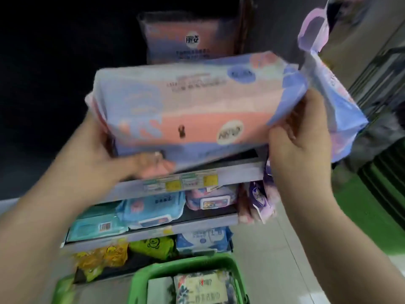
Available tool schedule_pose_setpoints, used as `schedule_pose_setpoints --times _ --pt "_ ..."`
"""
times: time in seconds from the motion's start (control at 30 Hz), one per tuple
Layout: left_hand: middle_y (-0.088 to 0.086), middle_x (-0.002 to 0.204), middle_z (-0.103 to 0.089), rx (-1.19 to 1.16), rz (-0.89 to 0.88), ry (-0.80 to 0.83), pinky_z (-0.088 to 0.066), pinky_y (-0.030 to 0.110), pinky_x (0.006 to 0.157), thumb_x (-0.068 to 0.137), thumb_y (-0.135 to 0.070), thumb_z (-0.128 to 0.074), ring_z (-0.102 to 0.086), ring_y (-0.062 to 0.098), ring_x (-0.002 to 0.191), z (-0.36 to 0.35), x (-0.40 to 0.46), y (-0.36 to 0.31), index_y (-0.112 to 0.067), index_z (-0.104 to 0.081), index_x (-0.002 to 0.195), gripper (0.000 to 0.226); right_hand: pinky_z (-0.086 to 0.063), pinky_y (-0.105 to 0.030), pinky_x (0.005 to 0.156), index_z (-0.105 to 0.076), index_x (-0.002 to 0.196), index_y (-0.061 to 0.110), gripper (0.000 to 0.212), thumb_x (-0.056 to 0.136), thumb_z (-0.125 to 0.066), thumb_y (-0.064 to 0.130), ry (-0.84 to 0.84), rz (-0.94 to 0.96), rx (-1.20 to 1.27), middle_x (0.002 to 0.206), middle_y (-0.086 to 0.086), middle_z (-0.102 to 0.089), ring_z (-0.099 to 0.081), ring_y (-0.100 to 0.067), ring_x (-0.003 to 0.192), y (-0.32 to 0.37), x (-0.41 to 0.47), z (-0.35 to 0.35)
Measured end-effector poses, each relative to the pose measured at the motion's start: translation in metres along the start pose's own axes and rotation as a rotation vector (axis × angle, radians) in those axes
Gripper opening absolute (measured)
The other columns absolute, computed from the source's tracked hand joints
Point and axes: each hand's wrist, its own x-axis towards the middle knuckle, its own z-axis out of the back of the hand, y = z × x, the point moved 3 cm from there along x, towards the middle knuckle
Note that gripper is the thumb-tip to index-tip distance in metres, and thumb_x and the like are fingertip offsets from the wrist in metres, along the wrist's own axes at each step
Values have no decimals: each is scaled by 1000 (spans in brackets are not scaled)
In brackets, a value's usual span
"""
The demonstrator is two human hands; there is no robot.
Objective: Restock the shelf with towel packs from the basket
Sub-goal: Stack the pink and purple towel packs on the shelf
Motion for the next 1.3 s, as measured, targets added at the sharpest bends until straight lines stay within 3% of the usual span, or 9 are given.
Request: schedule_pose_setpoints --times 0.17,0.3,0.4,0.63,0.83,0.93,1.03,1.13,1.3 --pt "-26 107 -59 57 -6 -128 -45 6 83 72 -11 -74 -56 -13 100 14 64 18 -22 -43 124 62 -41 -25 102 -32 142 21 68 77 -39 2 -27 -2 -55 129 4 -55 -52 -9 117 -7 53 -33" --pt "-20 114 -57 57 33 -105 -45 12 86 82 -8 -65 -55 -6 108 17 98 29 -27 -41 127 54 -39 -3 86 -32 143 22 70 79 -35 -5 -41 -54 -41 127 8 -56 -52 -4 110 -20 87 -48" --pt "-12 118 -59 49 57 -150 -47 22 92 78 -11 -66 -57 4 110 18 120 38 -25 -44 127 56 -34 5 74 -36 142 20 63 84 -32 -4 -84 -75 -25 130 6 -55 -49 1 104 -24 103 -58" --pt "-10 121 -54 56 129 -170 -44 25 98 90 -6 -55 -53 5 112 15 150 64 -20 -36 137 53 -24 12 75 -26 146 14 70 81 -30 -12 -22 -62 -42 134 7 -46 -38 4 110 -34 119 -79" --pt "-5 134 -48 61 139 -160 -37 28 108 92 -9 -52 -47 8 122 7 155 73 -17 -28 142 56 -32 -2 93 -12 149 15 79 79 -43 -6 17 -6 -86 145 2 -38 -40 -5 123 -47 122 -87" --pt "-8 131 -49 46 124 -198 -40 22 103 93 -7 -49 -48 6 119 1 149 70 -18 -29 141 53 -25 7 88 -6 149 13 82 79 -46 -6 19 3 -106 146 1 -32 -32 1 121 -48 120 -91" --pt "-9 136 -45 134 173 -289 -40 22 98 94 -18 -48 -46 7 118 -10 134 72 -23 -24 145 57 -27 -4 99 0 149 12 85 80 -46 -2 62 1 -126 150 0 -26 -34 -9 131 -53 111 -92" --pt "0 154 -23 341 221 -274 -25 34 114 93 -30 -48 -27 17 139 -29 99 77 -19 -8 150 70 -15 7 91 1 149 10 81 84 -47 1 116 0 -208 153 -3 -20 -30 -2 128 -61 85 -84" --pt "-1 155 -9 534 46 -108 -5 20 116 89 -38 -40 -7 11 143 -68 1 71 -13 -6 149 73 -9 -9 109 -14 146 1 74 81 -48 3 227 188 -385 150 -17 -26 -22 -23 139 -63 8 -52"
